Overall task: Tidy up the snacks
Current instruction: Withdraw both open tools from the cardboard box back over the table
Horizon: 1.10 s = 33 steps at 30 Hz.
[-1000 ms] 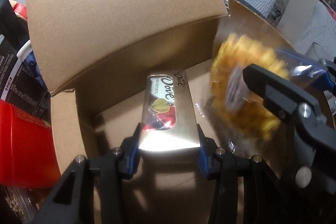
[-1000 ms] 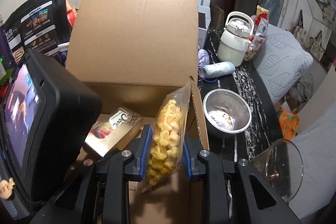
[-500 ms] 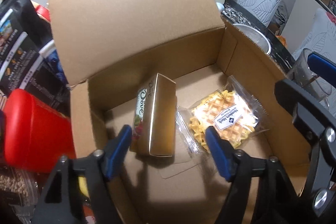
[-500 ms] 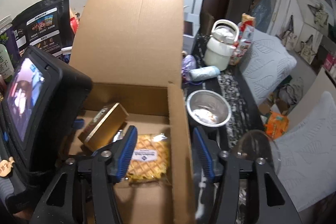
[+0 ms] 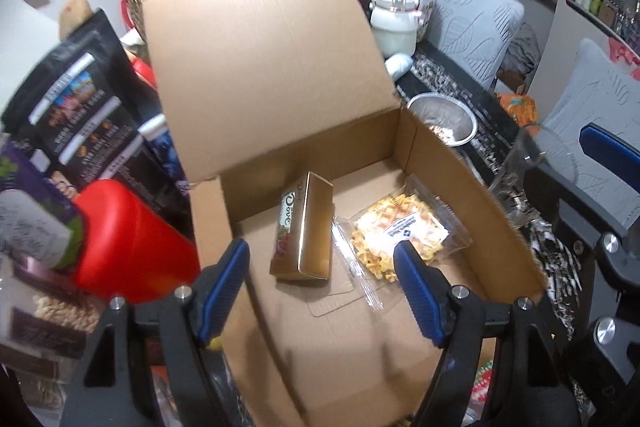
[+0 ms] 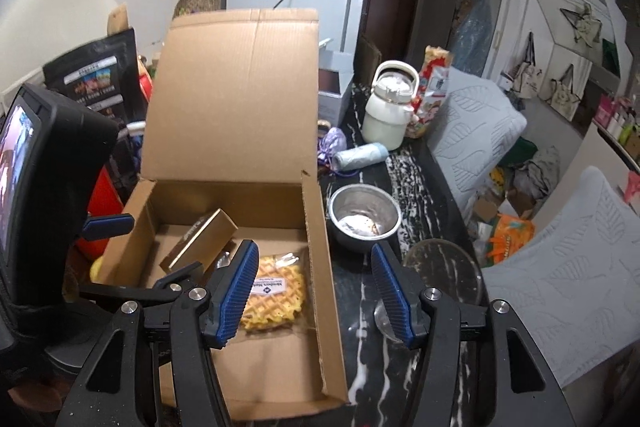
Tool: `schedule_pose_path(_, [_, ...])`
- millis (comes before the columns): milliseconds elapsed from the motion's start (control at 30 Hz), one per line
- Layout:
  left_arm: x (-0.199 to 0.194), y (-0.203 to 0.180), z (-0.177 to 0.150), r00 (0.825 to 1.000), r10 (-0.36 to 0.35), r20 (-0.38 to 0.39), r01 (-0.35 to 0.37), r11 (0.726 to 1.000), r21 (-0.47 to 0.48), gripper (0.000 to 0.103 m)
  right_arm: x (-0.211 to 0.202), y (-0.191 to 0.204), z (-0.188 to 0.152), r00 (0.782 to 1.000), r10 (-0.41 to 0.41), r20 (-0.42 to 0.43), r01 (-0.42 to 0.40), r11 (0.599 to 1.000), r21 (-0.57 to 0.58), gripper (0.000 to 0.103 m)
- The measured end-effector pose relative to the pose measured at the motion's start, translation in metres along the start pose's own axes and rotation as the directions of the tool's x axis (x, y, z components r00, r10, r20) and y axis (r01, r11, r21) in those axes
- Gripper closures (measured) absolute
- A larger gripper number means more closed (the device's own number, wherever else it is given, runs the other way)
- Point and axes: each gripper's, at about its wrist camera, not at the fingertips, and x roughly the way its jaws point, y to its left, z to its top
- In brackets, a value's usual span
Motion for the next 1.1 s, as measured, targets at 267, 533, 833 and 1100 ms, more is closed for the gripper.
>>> schedule_pose_path(267, [-0.072,0.009,-0.010,0.994,-0.005,0.113,0.005,1.000,-0.002,0.029,-0.062,0.003,0.004,0.996,-0.016,0.083,0.015,1.000,0.011,0.043])
schedule_pose_path(533, [-0.133,0.016,-0.024,0.980,-0.013,0.200,0.015,1.000,-0.008,0.029,-0.121,0.007,0.003,0.987,-0.036,0.159,0.031,0.999,0.031,0.034])
schedule_pose_path(833, [-0.184,0.024,-0.052,0.964,-0.030,0.264,0.033,0.999,-0.009,0.028,-0.177,0.010,-0.013,0.975,-0.078,0.210,0.064,0.995,0.070,0.025])
schedule_pose_path(1100, [-0.217,0.022,-0.087,0.949,-0.046,0.311,0.042,0.999,0.019,0.022,-0.211,0.009,-0.045,0.971,-0.109,0.213,0.086,0.990,0.115,0.021])
